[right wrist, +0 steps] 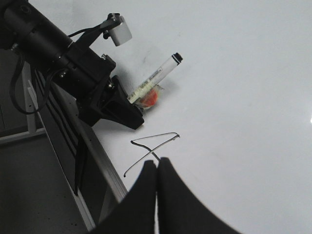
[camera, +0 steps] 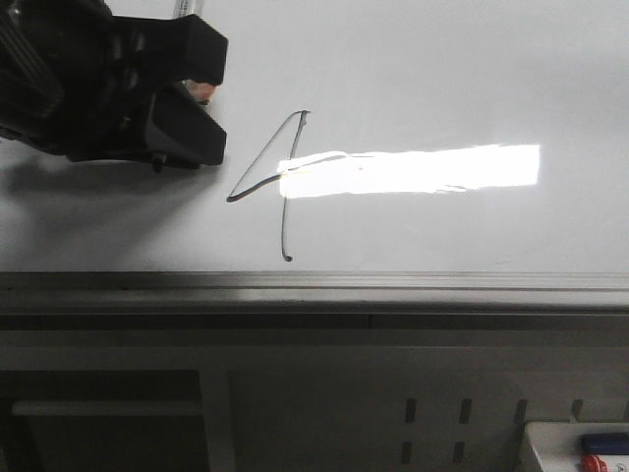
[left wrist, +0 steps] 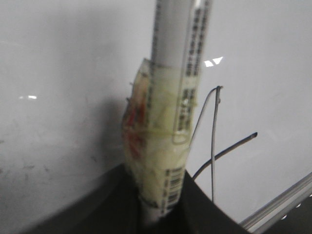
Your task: Write number 4 on whiteboard
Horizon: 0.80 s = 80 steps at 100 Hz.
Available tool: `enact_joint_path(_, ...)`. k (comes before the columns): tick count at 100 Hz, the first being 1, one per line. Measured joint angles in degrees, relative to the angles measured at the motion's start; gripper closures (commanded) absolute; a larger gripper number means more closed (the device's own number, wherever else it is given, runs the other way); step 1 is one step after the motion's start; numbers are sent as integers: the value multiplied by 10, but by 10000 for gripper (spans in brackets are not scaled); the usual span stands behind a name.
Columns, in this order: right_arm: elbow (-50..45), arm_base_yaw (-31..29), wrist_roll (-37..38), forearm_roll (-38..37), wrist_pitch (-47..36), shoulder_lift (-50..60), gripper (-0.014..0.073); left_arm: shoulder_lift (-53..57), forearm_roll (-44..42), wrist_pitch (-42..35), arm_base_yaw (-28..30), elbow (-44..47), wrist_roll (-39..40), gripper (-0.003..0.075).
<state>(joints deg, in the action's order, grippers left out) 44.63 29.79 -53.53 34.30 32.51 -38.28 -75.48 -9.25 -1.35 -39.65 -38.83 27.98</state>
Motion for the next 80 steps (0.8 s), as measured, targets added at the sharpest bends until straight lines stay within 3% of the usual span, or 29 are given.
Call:
enact_joint_path(56, 0, 0, 0, 1, 0, 0, 659, -17, 0, -23, -1, -2, 0, 732)
enact_joint_path(65, 0, 0, 0, 1, 0, 0, 659, -17, 2, -23, -1, -2, 0, 678)
enact_joint_path(80, 0, 0, 0, 1, 0, 0, 659, -18, 3, -24, -1, -2, 1, 491)
